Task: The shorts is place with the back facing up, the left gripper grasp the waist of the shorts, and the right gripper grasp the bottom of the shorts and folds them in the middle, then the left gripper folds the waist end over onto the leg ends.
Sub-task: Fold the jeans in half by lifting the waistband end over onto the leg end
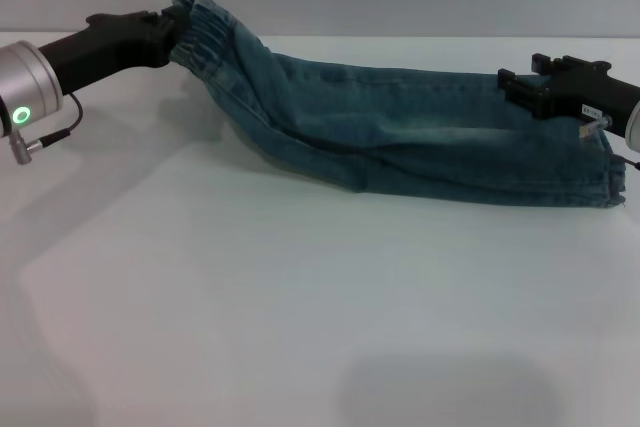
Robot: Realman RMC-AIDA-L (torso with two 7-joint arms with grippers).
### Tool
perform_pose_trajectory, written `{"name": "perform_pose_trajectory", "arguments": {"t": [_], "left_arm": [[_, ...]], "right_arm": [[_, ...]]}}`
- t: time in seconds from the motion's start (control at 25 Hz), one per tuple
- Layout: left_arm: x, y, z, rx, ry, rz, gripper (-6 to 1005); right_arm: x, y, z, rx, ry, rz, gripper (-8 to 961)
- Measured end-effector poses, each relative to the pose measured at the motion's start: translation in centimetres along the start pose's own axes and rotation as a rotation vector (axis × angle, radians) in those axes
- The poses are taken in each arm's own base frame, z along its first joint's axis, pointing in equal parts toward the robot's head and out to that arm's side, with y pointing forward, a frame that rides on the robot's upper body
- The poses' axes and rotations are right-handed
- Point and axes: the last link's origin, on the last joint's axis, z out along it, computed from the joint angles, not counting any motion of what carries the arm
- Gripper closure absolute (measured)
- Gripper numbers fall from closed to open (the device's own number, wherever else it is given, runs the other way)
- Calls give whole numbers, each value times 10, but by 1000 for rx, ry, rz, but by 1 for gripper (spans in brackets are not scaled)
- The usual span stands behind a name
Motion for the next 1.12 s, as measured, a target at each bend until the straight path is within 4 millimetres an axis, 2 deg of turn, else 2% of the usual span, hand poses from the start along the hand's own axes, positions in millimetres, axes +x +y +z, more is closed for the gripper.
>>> {"name": "perform_pose_trajectory", "arguments": {"t": [0.36,0.64,0.72,0.76,1.12], "left_arm": [[-3,0,-3,-7,-5,-10,974],[-2,4,-3,-34,3,-16,974],[1,7,-3,-55,10,-18,974],[12,15,2,-109,30,-12,974],[22,23,10,-152,43,-8,978]], "right_arm": [[2,-2,0,13,9,2,435],[0,2,10,27,45,-35,436],[-1,4,12,22,47,-38,436],[-2,5,13,18,48,-37,436],[-4,18,23,-21,54,-27,435]]}}
